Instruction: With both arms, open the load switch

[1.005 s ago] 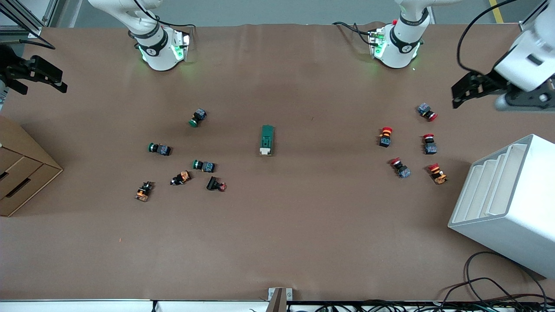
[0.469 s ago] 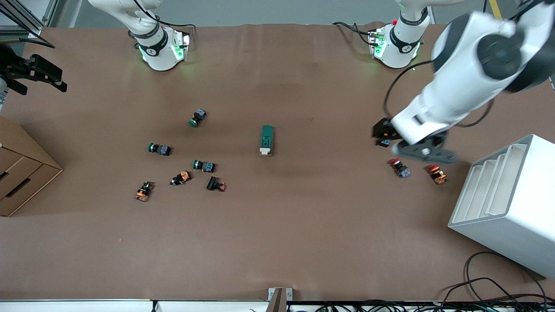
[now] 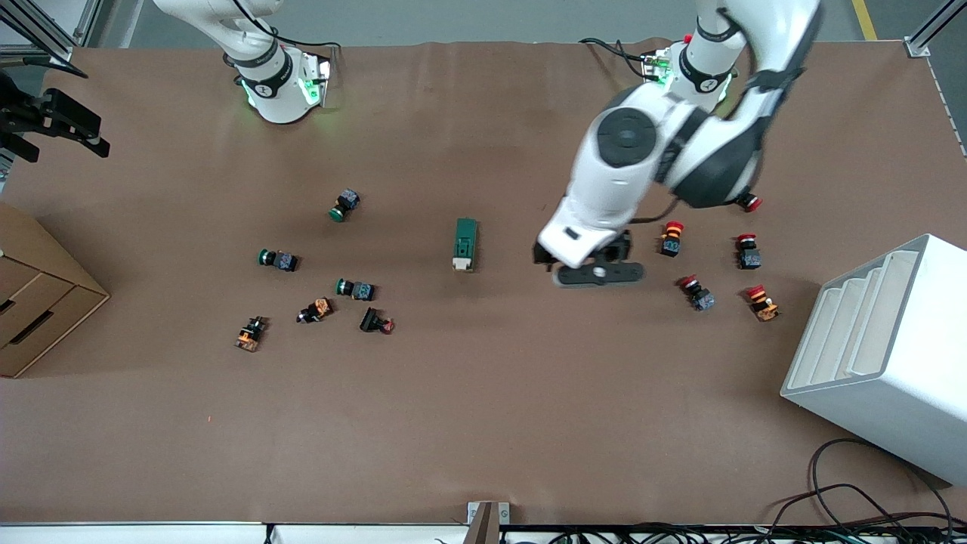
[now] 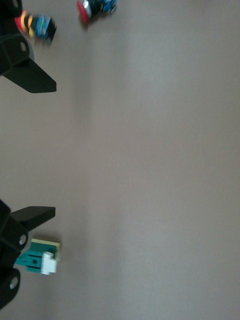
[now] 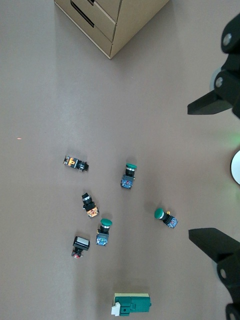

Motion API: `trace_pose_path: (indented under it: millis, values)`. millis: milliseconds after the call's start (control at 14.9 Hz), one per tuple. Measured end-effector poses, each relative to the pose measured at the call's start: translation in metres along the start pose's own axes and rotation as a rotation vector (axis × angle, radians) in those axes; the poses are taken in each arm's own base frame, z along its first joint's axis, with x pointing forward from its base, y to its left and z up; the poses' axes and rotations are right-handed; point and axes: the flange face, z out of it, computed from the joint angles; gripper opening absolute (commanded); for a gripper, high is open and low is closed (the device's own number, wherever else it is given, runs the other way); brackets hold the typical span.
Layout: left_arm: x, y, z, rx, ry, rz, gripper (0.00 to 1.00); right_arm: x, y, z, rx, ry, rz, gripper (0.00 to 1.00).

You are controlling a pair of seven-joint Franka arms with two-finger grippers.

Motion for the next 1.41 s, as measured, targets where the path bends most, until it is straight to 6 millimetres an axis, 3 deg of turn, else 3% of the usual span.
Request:
trace_pose_path:
  millis: [268,469,603,938,1139,1273,1407]
  values:
    - [-0.048,0.069,0.065,0.035,0.094,-0.127,1.0,0.005,0.003,0.008,0.001,-0.016,0.005,1.0]
    - [-0.1,0.112,0.09,0.056,0.186,-0.132,1.0,0.024,0.008,0.036,0.004,-0.067,0.012,1.0]
    - [-0.133,0.129,0.104,0.039,0.26,-0.146,1.0,0.039,0.014,0.056,0.003,-0.086,0.021,1.0]
    - [-0.194,0.139,0.146,-0.006,0.405,-0.103,0.99,0.078,0.052,0.129,-0.002,-0.159,0.076,1.0]
    - [-0.219,0.143,0.172,-0.016,0.477,-0.054,0.99,0.086,0.073,0.151,0.004,-0.182,0.11,1.0]
    - [-0.238,0.144,0.19,-0.026,0.533,0.0,0.99,0.087,0.064,0.149,-0.002,-0.177,0.173,1.0]
    - [-0.251,0.142,0.209,-0.045,0.585,0.033,0.99,0.092,0.033,0.147,-0.02,-0.173,0.278,1.0]
